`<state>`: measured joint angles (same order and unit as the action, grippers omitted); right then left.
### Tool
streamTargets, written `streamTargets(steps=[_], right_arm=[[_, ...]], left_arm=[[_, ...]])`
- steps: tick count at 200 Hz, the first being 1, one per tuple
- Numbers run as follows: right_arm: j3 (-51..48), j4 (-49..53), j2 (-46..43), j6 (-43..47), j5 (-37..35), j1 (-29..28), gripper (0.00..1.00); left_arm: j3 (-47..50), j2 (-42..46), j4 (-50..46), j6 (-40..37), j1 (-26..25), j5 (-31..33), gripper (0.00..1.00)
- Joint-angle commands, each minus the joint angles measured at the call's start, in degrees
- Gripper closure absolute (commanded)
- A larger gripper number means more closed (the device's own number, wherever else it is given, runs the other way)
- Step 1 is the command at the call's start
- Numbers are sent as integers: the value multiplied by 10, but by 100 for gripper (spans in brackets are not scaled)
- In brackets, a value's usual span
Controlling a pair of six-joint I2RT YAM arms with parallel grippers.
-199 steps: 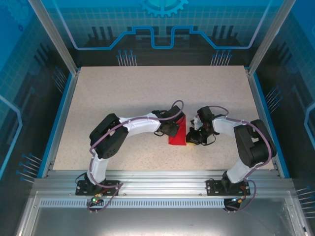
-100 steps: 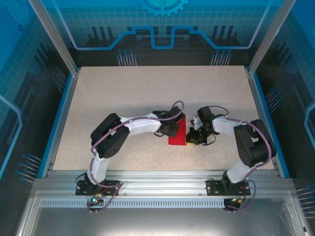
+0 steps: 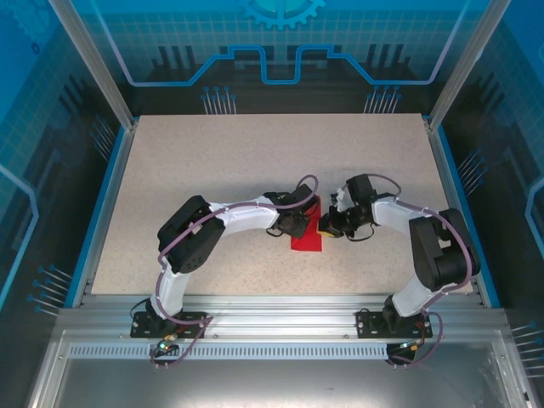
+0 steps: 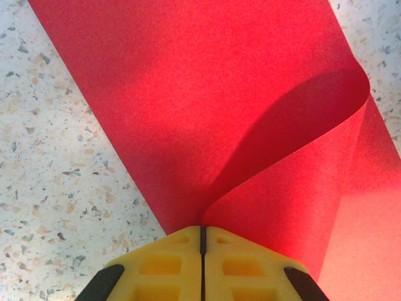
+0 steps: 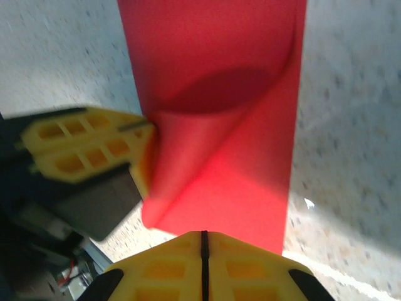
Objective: Fold a paper plane with a square sheet of paper (fold left side to right side)
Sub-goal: Fold the triangle a second time at the center of the table.
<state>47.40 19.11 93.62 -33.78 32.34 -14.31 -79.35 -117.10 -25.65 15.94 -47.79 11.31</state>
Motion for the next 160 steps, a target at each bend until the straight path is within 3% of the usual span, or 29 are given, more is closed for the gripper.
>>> streamTargets(steps=[1, 51, 160], right_arm=[[27, -38, 27, -36, 15, 2, 91], [72, -49, 74, -47, 13, -17, 91], [64, -31, 112, -24, -33, -21, 91]], left_arm=[[9, -8, 1, -4, -2, 3, 91], [6, -9, 1, -5, -3, 2, 91], [5, -11, -2, -7, -4, 6, 91]])
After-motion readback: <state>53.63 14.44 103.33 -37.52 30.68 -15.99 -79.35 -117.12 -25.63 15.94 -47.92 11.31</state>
